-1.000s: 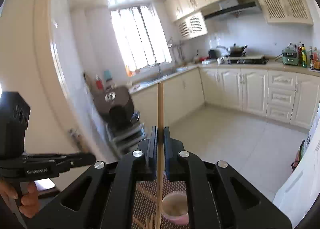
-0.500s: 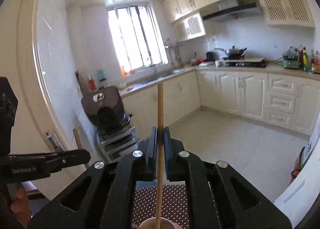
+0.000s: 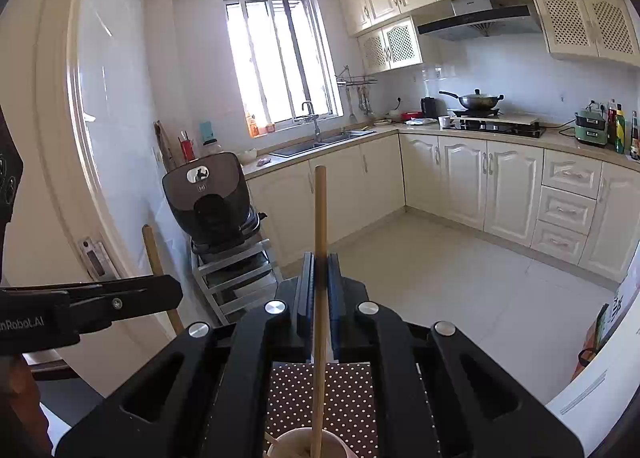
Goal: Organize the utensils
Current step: 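Raise the stick with the right tool and insert it into the pink cup, then return the right tool to the chopsticks and grasp another stick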
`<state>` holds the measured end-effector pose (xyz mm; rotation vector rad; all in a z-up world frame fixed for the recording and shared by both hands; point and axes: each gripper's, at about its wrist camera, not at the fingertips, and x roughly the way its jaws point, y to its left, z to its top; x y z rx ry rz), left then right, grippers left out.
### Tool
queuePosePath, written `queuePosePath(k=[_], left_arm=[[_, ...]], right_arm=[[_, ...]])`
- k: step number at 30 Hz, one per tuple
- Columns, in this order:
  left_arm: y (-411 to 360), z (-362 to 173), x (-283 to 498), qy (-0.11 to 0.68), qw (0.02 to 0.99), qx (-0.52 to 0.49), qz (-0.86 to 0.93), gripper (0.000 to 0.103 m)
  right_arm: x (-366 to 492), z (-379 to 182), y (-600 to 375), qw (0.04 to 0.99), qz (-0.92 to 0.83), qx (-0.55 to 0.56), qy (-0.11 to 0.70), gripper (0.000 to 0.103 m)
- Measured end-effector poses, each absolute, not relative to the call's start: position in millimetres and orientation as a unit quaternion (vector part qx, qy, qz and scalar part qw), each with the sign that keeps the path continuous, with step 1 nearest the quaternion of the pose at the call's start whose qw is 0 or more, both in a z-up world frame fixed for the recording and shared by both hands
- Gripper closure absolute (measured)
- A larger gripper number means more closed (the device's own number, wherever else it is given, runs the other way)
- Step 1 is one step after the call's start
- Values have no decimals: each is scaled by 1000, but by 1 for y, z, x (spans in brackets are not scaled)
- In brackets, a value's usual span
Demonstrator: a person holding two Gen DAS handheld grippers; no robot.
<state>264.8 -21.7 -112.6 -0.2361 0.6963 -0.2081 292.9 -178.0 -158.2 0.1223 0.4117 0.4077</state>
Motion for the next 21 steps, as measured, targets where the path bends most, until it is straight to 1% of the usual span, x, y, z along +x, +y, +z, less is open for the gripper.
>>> queuePosePath(k=[4,7,11,14,18,21], left_arm=[[-22,-124,265,342,928,-110,-95,97],[-19,-131,262,344,928,-112,-89,97],[-18,-144,262,371,918,-113,-86,97],[-11,-151,262,389,907,-135,-87,96],[-5,-156,260,401,901,-142,-85,96],[-4,-157,258,406,898,-143,-88,96]], right_arm=[[292,-159,-177,958,195,66,201,98],[289,-161,-168,962,190,42,193,98],[285,-165,-162,961,195,36,194,98],[285,-168,-163,962,189,42,192,98],[283,-170,-159,965,183,37,186,98],[280,-175,-155,962,184,33,197,98]])
